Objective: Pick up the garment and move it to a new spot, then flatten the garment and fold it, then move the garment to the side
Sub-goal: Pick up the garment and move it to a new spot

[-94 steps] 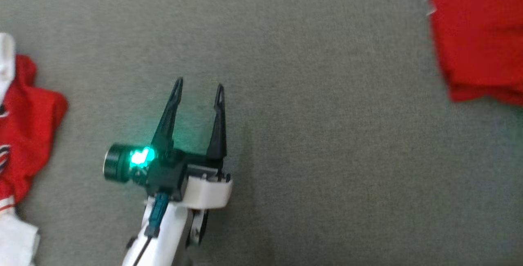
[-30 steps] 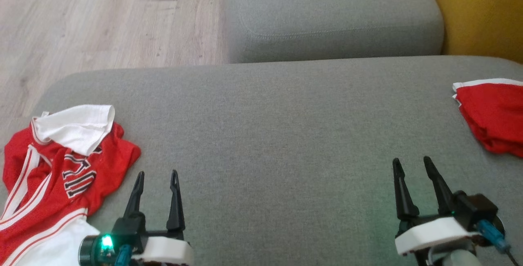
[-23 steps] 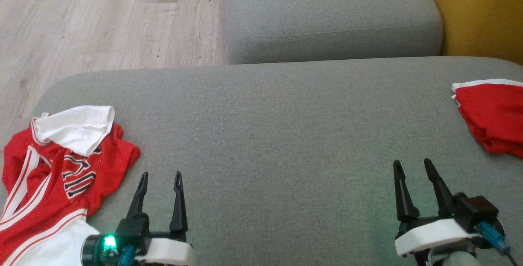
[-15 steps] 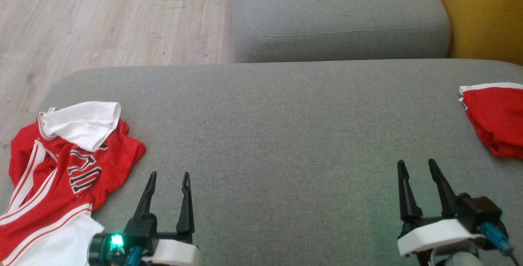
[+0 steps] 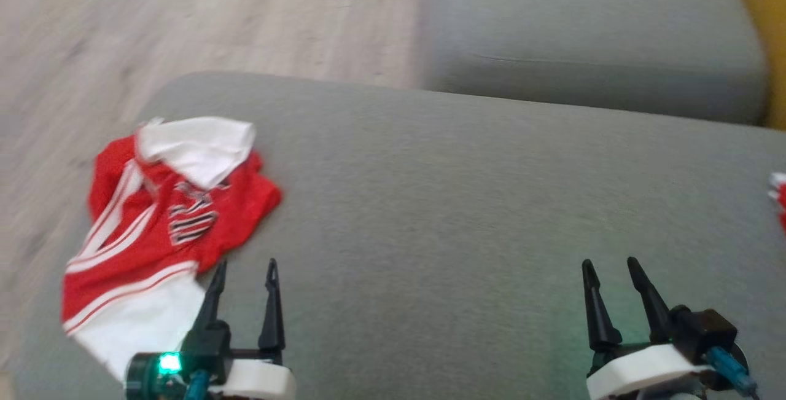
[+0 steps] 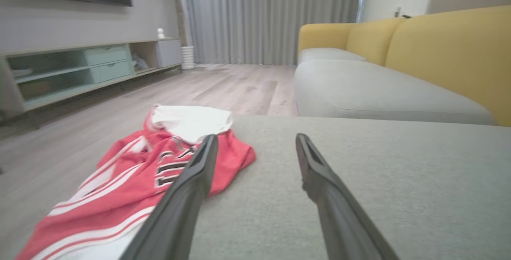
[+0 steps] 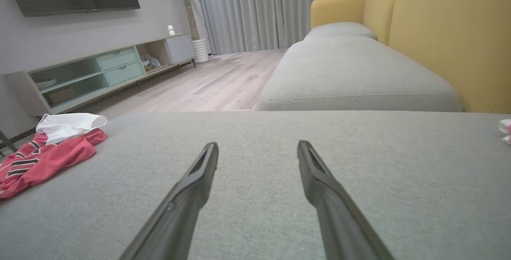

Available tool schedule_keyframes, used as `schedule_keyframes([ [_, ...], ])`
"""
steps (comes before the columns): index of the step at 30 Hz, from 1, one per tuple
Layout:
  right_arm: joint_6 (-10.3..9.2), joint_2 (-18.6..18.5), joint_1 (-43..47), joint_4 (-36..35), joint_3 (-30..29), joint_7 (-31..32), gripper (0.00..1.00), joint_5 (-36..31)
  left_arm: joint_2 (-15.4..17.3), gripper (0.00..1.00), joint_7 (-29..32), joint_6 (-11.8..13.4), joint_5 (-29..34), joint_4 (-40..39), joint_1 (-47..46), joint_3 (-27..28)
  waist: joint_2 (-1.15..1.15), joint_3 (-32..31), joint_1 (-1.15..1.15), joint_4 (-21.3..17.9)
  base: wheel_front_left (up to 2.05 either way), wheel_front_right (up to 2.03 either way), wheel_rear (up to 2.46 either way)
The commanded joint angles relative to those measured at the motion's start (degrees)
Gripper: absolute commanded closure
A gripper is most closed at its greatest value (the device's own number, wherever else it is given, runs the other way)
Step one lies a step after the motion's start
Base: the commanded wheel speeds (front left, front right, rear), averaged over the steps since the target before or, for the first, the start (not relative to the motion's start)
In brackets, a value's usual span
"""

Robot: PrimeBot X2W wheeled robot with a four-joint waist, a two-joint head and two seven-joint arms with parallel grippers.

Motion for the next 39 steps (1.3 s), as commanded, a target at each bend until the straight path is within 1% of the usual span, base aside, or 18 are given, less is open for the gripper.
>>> schedule_keyframes([
  [1, -0.04, -0.3, -3.1, -1.7, 1.7, -0.6, 0.00, 0.3, 0.1, 0.00, -0.2, 0.5, 1.0, -1.9, -1.7, 2.9, 0.00, 0.6, 0.00, 5.2, 0.00, 0.00, 0.00],
  [2, -0.04, -0.3, -3.1, -1.7, 1.7, -0.6, 0.00, 0.3, 0.1, 0.00, -0.2, 0.5, 1.0, -1.9, -1.7, 2.9, 0.00, 0.6, 0.00, 5.2, 0.00, 0.00, 0.00],
  [8, -0.04, -0.3, -3.8, -1.4, 3.0, -0.6, 0.00, 1.4, 0.2, 0.00, -0.2, 0.5, 1.7, -2.4, -1.0, 5.8, 0.00, 0.8, 0.00, 12.4, 0.00, 0.00, 0.00],
  [10, -0.04, -0.3, -4.1, -1.3, 3.5, -0.6, 0.00, 1.3, 0.2, 0.00, -0.2, 0.8, 1.6, -2.9, -0.7, 7.1, 0.00, 1.3, 0.00, 13.9, 0.00, 0.00, 0.00],
  [16, -0.04, -0.4, -5.9, -1.2, 3.8, -0.6, 0.00, 0.0, 0.2, 0.00, -0.2, 1.3, 1.6, -4.7, -1.2, 10.6, 0.00, 3.7, 0.00, 15.6, 0.00, 0.00, 0.00],
  [18, -0.04, -1.0, -5.7, -1.4, 3.6, -0.6, 0.00, -0.3, 0.3, 0.00, -0.2, 1.1, 1.8, -5.1, -2.4, 11.7, 0.00, 4.7, 0.00, 16.3, 0.00, 0.00, 0.00],
  [21, -0.04, -2.8, -5.2, -2.1, 2.7, -0.6, 0.00, -0.9, 0.7, 0.00, -0.2, 0.4, 2.1, -5.6, -5.6, 12.9, 0.00, 7.7, 0.00, 17.2, 0.00, 0.00, 0.00],
  [24, -0.04, -5.8, -6.2, -3.3, 2.3, -0.6, 0.00, -1.7, 1.3, 0.00, -0.2, -0.6, 2.5, -5.1, -10.8, 13.7, 0.00, 12.6, 0.00, 16.5, 0.00, 0.00, 0.00],
  [27, -0.04, -9.3, -8.3, -4.4, 2.5, -0.6, 0.00, -2.2, 2.1, 0.00, -0.2, -1.2, 2.9, -0.6, -17.3, 14.0, 0.00, 17.5, 0.00, 15.3, 0.00, 0.00, 0.00],
  [29, -0.04, -11.5, -9.7, -5.1, 2.8, -0.6, 0.00, -2.3, 3.0, 0.00, -0.2, -1.3, 3.2, 4.4, -22.4, 14.1, 0.00, 20.4, 0.00, 14.5, 0.00, 0.00, 0.00],
  [30, -0.04, -12.6, -10.4, -5.4, 3.0, -0.6, 0.00, -2.4, 3.4, 0.00, -0.2, -1.0, 3.5, 7.4, -25.0, 14.1, 0.00, 21.7, 0.00, 14.2, 0.00, 0.00, 0.00],
  [31, -0.04, -14.7, -11.7, -6.0, 3.5, -0.6, 0.00, -2.5, 3.6, 0.00, 0.0, -0.5, 3.1, 14.7, -30.0, 14.6, 0.00, 24.1, 0.00, 13.4, 0.00, 0.00, 0.00],
  [35, -0.04, -17.5, -14.2, -6.9, 4.4, -0.6, 0.00, -2.4, 4.1, 0.00, 4.5, 0.3, 1.2, 28.6, -38.4, 16.1, 0.00, 27.7, 0.00, 11.4, 0.00, 0.00, 0.00],
  [39, -0.04, -18.7, -16.2, -7.4, 4.8, -0.6, 0.00, -2.4, 4.4, 0.00, 9.6, -0.9, -2.4, 39.6, -43.6, 18.5, 0.00, 29.9, 0.00, 9.6, 0.00, 0.00, 0.00],
])
